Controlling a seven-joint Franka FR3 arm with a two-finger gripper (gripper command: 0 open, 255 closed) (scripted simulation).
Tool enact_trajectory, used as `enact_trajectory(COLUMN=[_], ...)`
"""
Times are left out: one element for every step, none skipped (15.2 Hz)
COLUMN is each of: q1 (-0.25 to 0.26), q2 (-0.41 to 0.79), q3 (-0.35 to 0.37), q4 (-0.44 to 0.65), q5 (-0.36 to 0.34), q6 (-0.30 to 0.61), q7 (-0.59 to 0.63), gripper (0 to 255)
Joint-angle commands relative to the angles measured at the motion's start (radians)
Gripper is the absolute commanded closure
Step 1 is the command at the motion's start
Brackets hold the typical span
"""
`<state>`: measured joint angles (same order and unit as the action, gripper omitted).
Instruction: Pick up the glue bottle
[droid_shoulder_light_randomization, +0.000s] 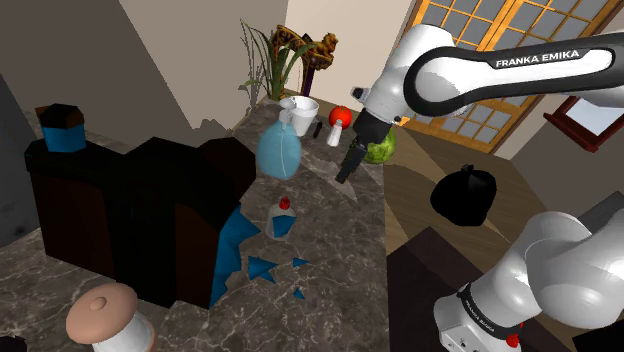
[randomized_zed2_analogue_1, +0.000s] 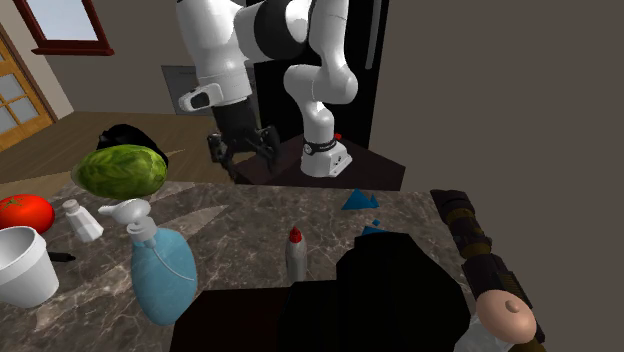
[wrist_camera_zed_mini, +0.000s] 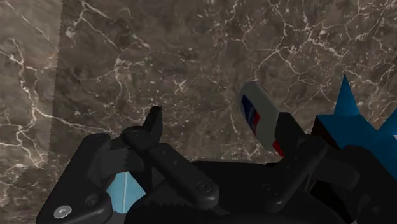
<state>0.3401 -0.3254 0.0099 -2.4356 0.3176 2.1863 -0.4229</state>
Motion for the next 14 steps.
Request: enact_trajectory(q1=[0.034,0.051,0.068,0.084,0.101,0.116,0.130,0.144,0.158,0.160,0.161,0.162,0.163,0.164], q2=[0.053,0.077,0.101,0.124,0.147,0.169,0.191,0.213,0.234,0.239,0.247,0.255,0.263,0.272], q3=[-0.003,-0.002,0.000,0.003,0.007,0.010,0.016,0.021,0.028,0.030,0.030,0.031,0.031,0.032], q4=[0.016,0.023,0.032,0.041,0.050,0.060,0.071,0.082,0.093,0.095,0.090,0.086,0.081,0.077], q5=[0.047,0.071,0.095,0.120,0.145,0.170,0.196,0.221,0.245,0.250,0.257,0.264,0.270,0.278], q6=[0.042,0.059,0.076,0.091,0.105,0.117,0.129,0.139,0.148,0.150,0.162,0.173,0.185,0.196], q7=[-0.084,-0.121,-0.160,-0.199,-0.237,-0.277,-0.316,-0.355,-0.394,-0.402,-0.410,-0.419,-0.427,-0.436], gripper=[0,0,0,0,0,0,0,0,0,0,0,0,0,0])
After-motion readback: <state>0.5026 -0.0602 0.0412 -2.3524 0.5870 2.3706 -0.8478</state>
